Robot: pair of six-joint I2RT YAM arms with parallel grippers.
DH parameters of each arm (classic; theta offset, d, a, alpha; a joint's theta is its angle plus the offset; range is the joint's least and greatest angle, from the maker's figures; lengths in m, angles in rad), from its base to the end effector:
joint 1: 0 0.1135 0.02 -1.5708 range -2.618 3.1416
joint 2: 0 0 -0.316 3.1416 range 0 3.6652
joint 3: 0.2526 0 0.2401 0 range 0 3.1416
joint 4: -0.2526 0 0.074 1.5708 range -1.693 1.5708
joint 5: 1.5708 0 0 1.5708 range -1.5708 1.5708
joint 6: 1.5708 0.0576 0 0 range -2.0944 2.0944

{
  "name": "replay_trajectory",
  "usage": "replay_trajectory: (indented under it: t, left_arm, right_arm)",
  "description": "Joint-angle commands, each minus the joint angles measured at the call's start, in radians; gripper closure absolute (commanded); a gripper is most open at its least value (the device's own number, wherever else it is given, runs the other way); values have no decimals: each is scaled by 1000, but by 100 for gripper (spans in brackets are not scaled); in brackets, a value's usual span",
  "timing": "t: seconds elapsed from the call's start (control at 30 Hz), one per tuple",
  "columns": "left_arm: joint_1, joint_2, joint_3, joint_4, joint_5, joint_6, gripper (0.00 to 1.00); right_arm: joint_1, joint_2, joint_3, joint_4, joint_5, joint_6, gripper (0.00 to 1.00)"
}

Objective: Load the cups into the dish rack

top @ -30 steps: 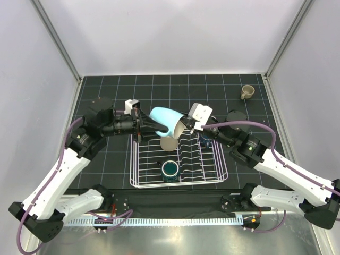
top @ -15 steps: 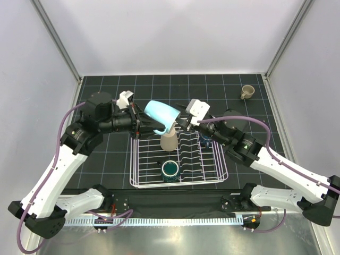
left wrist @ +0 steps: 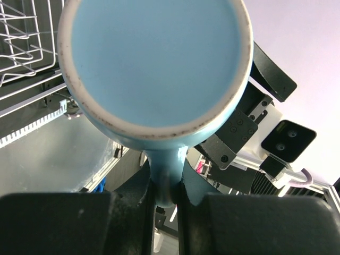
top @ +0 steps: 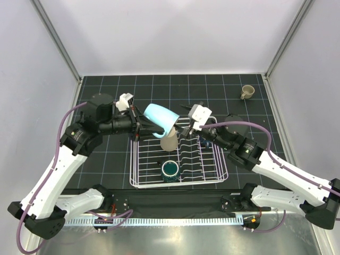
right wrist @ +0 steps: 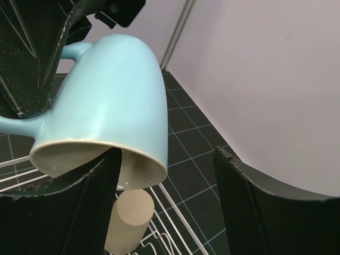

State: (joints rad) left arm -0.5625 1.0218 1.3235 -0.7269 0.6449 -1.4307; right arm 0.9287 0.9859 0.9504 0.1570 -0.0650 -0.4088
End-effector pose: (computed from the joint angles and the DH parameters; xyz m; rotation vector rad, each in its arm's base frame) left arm 0.1242 -0.1192 0.4599 -0.5445 2.4140 -1.7490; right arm 0.1231 0.1708 0.4446 -0.9510 1.1167 0.4716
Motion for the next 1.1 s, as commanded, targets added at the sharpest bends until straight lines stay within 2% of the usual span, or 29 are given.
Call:
replay_trajectory:
  t: [0.0, 0.23, 0.33, 0.43, 0.53, 0.63, 0.77, 0.93, 1.07]
  left_arm:
    - [-2, -40, 48, 66, 10, 23, 100]
    - [-2, -49, 51, 31, -10, 39, 100]
    - [-2, -35, 78, -55, -28, 88, 100]
    - [-2, -2, 160, -214, -112, 228, 100]
    - [-2, 11, 192, -323, -244, 373, 100]
    - [-2, -11, 143, -359, -379, 472, 100]
    - [-4, -64, 17, -324, -542, 550, 100]
    - [-26, -101, -128, -272, -724, 634, 100]
    - [-82, -91, -165, -223, -821, 653, 100]
  right_arm:
    - [7, -27, -16, 55, 5, -5, 29]
    - [7, -49, -41, 39, -1, 4, 28]
    - [5, -76, -39, 20, 11, 18, 27]
    - [7, -122, -21, -31, 54, 44, 27]
    - [7, -183, -9, -114, 180, 67, 27]
    - [6, -260, -15, -195, 260, 80, 26]
    - [5, -335, -21, -283, 378, 97, 23]
    - [4, -374, -6, -370, 623, 175, 18]
    - [5, -363, 46, -451, 643, 229, 17]
